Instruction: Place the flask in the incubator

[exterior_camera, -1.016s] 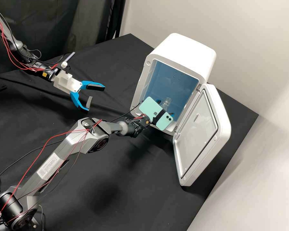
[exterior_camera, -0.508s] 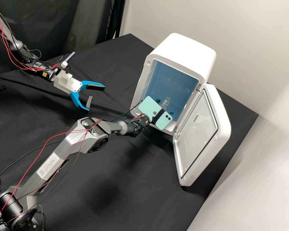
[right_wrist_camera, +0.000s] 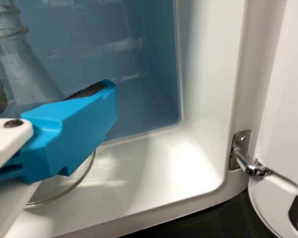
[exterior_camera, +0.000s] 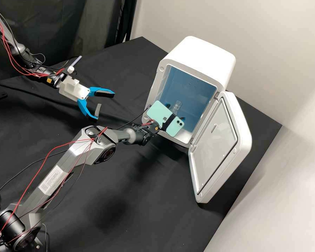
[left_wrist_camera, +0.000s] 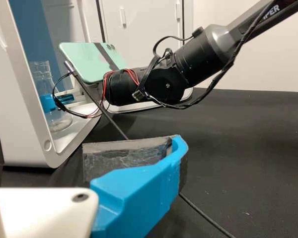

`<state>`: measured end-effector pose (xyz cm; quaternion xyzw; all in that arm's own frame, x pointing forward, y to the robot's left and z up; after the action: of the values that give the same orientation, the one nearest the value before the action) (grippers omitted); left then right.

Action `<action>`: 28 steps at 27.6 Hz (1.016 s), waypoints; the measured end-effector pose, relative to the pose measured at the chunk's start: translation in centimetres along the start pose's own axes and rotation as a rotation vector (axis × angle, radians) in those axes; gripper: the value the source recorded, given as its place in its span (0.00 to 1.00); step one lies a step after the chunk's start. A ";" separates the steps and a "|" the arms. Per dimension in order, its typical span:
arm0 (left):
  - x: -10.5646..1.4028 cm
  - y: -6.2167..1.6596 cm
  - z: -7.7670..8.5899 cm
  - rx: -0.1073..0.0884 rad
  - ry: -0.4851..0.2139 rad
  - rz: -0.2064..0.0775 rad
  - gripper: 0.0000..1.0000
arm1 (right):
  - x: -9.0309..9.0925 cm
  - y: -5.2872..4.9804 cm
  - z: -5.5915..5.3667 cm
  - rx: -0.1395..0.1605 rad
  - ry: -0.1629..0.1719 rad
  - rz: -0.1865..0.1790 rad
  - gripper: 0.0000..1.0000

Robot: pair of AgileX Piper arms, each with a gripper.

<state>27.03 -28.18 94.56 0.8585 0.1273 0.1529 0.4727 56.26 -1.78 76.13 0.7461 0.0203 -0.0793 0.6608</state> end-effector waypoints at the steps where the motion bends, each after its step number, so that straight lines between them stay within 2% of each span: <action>1: 0.0 0.00 0.0 0.000 0.000 0.000 1.00 | 0.0 0.0 0.0 -0.006 0.001 0.000 0.00; 2: 0.0 0.00 0.0 0.000 0.000 0.000 1.00 | 0.0 0.0 0.0 -0.014 0.001 0.000 0.00; 19: 0.0 0.05 0.0 0.001 0.000 0.001 1.00 | 0.0 0.0 0.0 -0.014 0.001 0.000 0.00; 20: 0.0 0.05 0.0 0.001 0.000 0.001 1.00 | 0.0 0.0 0.0 -0.014 0.001 0.000 1.00; 28: 0.0 0.05 0.0 0.001 0.000 0.001 1.00 | 0.0 0.0 0.0 -0.016 0.001 0.000 1.00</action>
<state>27.02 -28.22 94.59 0.8587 0.1267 0.1531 0.4724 56.26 -1.75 76.16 0.7408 0.0210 -0.0788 0.6667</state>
